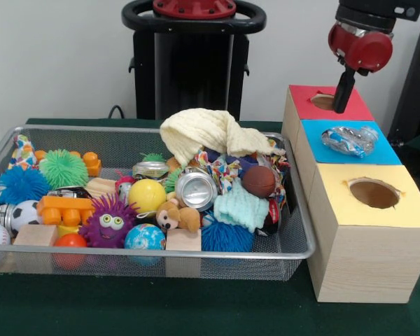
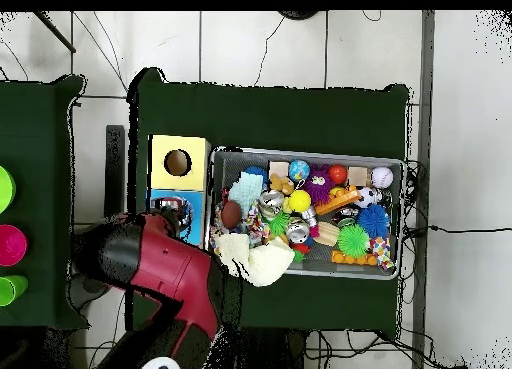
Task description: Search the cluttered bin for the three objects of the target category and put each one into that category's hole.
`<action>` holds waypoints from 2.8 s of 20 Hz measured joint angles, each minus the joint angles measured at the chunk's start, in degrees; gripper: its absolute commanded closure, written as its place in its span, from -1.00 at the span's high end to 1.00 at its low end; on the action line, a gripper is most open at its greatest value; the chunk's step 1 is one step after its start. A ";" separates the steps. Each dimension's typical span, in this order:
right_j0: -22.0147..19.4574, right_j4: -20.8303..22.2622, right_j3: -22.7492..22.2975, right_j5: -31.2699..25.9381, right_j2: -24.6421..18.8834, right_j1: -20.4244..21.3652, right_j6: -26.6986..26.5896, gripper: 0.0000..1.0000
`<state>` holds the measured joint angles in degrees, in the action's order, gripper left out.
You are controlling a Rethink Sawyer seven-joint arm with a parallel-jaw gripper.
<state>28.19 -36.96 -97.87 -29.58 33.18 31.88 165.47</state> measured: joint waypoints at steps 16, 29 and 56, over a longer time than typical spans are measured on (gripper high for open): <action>0.90 -0.21 0.02 0.01 -0.01 -2.82 0.00 -1.00; 1.16 -0.72 0.04 0.00 0.00 -2.91 0.00 -1.00; 2.57 -1.82 2.72 0.01 0.14 -5.63 0.00 -1.00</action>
<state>30.76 -38.78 -95.15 -29.57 33.32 26.24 165.47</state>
